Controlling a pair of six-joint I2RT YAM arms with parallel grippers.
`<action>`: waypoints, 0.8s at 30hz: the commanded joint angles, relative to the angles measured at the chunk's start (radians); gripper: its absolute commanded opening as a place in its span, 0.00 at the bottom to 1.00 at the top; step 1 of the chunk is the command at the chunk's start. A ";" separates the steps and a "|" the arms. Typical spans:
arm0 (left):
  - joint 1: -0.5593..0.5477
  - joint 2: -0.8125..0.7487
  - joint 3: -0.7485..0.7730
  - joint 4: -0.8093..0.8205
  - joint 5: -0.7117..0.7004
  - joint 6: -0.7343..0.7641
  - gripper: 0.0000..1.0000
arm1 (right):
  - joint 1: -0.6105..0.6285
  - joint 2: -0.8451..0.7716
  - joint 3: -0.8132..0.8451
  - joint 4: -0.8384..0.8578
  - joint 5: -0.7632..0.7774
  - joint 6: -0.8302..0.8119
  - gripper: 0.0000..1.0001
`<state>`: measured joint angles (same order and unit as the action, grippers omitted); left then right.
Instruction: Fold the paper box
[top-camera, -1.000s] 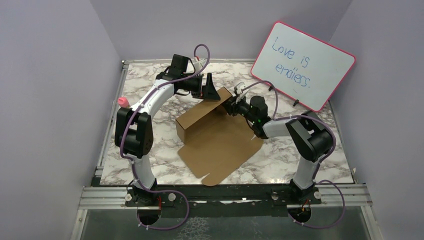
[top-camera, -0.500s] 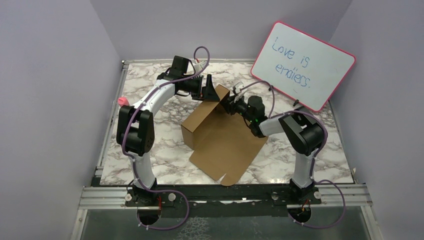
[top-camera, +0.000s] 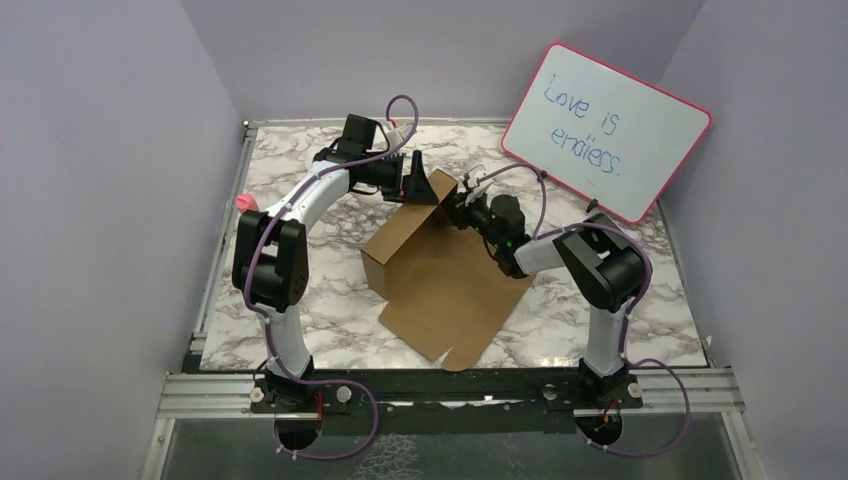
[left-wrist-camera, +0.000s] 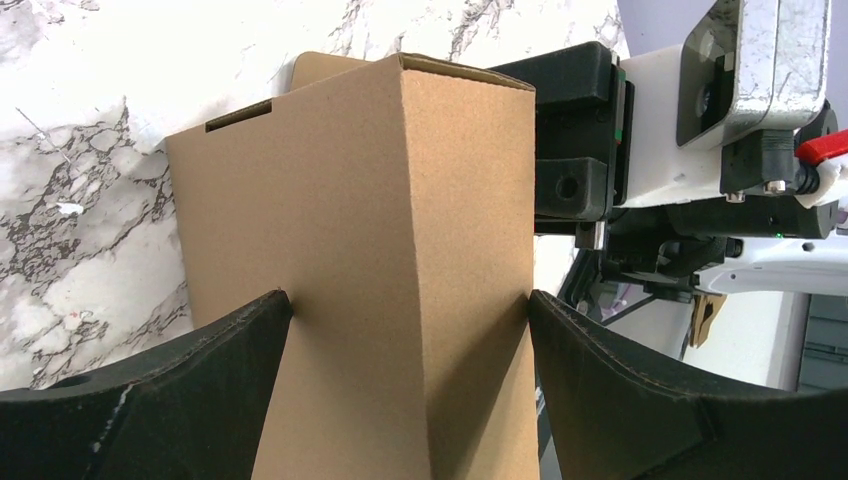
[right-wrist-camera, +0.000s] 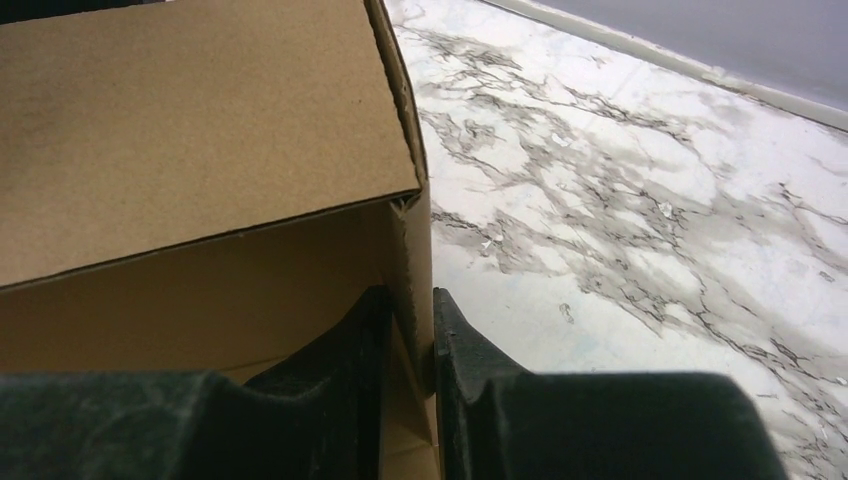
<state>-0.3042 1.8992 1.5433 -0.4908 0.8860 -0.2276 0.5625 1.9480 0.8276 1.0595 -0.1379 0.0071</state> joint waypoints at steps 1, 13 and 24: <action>-0.004 -0.033 -0.033 0.014 0.008 -0.006 0.89 | 0.026 -0.019 -0.016 -0.012 0.155 0.002 0.23; -0.012 -0.049 -0.055 0.046 0.043 -0.027 0.89 | 0.047 -0.013 -0.016 -0.020 0.347 0.030 0.24; -0.023 -0.066 -0.067 0.063 0.047 -0.044 0.89 | 0.072 0.002 -0.002 -0.022 0.507 0.030 0.24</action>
<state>-0.3027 1.8805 1.4979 -0.3927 0.8864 -0.2481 0.6380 1.9430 0.8196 1.0618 0.1974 0.0345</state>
